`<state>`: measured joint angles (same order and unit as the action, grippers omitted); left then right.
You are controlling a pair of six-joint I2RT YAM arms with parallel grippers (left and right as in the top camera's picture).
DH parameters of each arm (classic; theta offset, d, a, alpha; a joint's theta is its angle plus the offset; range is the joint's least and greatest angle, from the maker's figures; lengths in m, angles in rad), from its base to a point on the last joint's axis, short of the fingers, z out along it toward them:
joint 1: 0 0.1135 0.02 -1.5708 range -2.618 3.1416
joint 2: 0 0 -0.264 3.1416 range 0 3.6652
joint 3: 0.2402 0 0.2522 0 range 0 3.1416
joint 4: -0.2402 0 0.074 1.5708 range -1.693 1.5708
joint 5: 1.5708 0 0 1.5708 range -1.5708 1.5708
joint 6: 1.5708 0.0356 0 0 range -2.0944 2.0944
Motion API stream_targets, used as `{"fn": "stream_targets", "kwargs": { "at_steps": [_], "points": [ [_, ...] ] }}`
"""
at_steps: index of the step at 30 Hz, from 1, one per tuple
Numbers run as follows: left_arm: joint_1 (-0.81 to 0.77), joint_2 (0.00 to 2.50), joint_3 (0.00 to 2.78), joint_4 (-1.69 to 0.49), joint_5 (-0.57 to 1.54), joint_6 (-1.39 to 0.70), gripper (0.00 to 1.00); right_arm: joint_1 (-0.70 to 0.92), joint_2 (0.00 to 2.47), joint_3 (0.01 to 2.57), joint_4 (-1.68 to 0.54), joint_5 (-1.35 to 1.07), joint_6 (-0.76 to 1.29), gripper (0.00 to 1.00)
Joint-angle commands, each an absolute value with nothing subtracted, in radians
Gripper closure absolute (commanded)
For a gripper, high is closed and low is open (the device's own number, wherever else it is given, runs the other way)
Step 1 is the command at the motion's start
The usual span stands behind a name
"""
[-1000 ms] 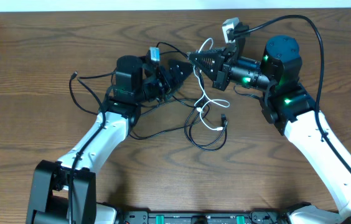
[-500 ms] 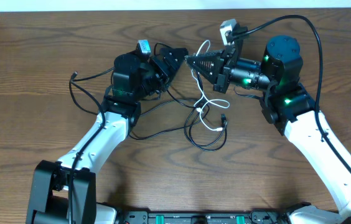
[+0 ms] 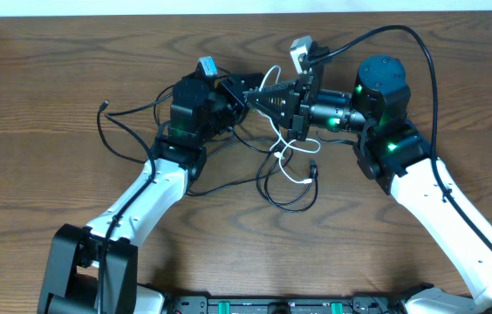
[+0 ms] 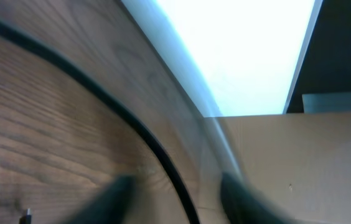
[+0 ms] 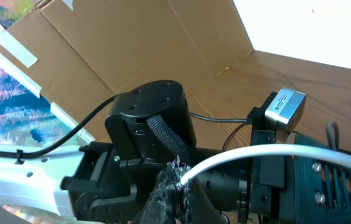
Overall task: Untangle cables
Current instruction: 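Pull the white cable rightward off the table edge with the right gripper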
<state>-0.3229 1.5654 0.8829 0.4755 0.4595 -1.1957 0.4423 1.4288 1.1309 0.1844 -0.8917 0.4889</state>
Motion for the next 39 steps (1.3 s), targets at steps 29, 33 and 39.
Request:
{"fn": "stream_targets", "kwargs": {
  "at_steps": [29,33,39],
  "points": [
    [0.270,1.558,0.884,-0.140,0.327,-0.793,0.93,-0.080,1.261,1.154,0.084,-0.944,0.485,0.99],
    [0.286,1.558,0.884,-0.149,0.323,-0.764,0.92,-0.144,1.261,1.154,0.066,-0.946,0.485,0.99],
    [0.286,1.558,0.884,-0.187,0.218,-0.706,0.92,-0.342,1.253,1.154,0.068,-0.940,0.485,0.99]
  ]
}}
